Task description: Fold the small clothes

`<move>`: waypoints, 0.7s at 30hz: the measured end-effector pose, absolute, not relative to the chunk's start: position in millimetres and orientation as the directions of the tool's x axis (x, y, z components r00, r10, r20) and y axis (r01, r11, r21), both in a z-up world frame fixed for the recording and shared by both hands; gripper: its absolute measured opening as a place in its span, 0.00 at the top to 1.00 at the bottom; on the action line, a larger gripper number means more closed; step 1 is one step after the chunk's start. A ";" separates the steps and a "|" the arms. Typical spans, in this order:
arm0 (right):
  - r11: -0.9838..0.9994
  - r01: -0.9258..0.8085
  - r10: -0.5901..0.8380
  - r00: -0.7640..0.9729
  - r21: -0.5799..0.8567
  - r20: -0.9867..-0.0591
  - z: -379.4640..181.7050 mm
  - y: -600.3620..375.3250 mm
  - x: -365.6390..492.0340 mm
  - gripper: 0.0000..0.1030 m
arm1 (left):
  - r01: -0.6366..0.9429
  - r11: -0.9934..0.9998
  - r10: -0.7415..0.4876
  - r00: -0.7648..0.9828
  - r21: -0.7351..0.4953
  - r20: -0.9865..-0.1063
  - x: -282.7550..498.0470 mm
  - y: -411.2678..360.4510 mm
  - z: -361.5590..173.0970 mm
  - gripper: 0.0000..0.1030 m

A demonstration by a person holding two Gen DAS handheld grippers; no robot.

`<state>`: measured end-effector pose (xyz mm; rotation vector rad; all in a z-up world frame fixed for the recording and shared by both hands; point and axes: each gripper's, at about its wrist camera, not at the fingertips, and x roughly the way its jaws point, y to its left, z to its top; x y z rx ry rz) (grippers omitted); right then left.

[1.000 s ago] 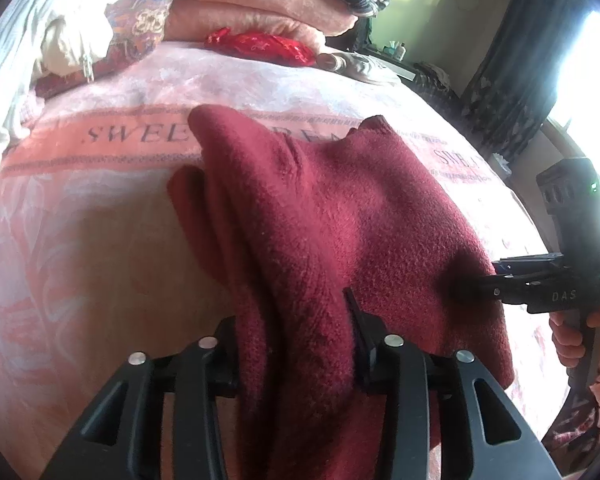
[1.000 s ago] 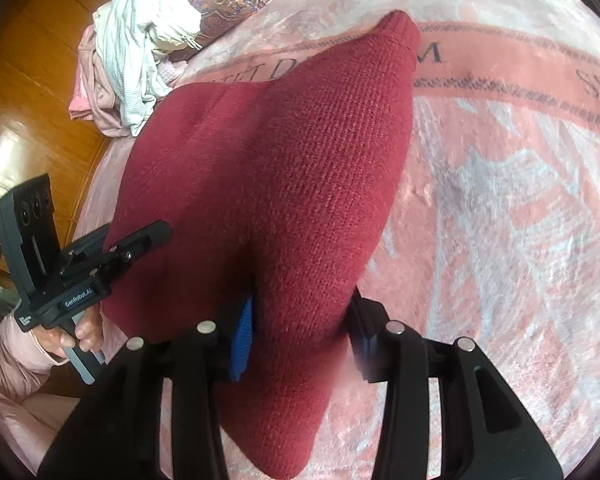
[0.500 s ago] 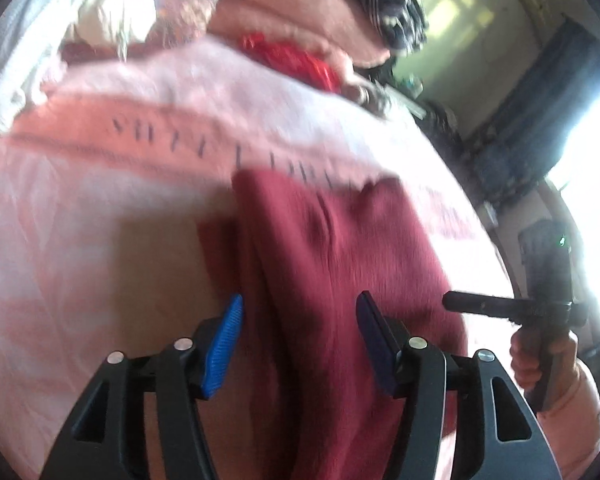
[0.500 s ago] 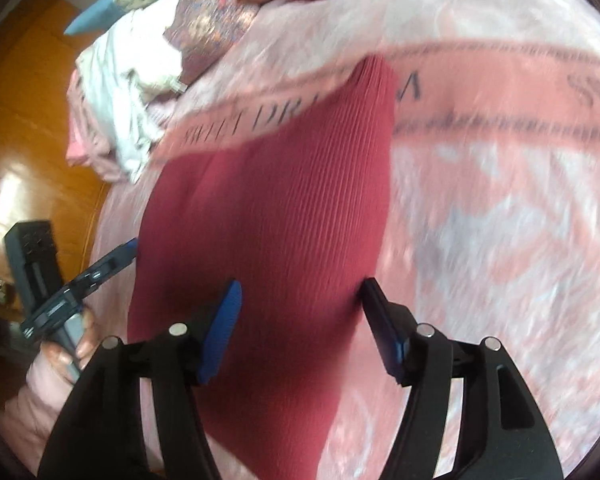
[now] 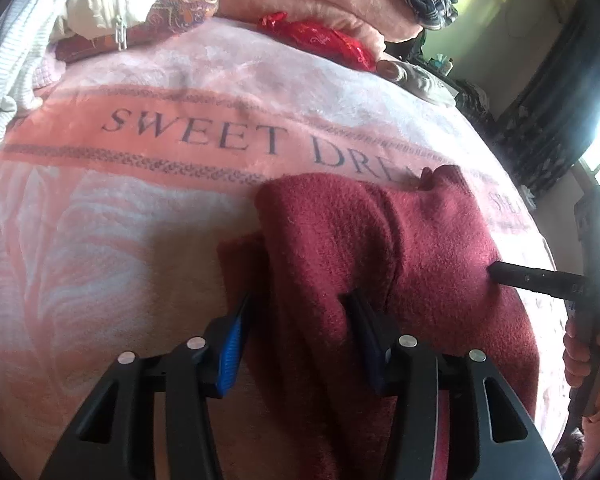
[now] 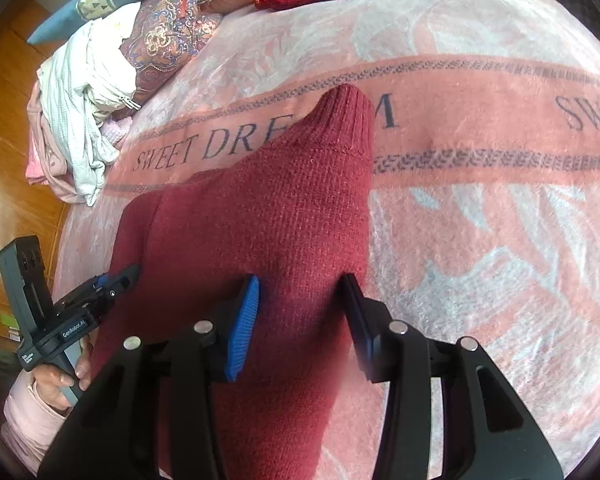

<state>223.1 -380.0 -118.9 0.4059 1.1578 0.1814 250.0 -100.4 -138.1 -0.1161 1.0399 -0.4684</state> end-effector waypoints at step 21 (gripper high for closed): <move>0.945 0.127 0.205 0.485 0.300 -0.850 -1.7 -329.4 48.3 0.05 | 0.154 0.957 -0.291 0.488 -0.247 -0.823 88.3 -40.7 -17.5 0.04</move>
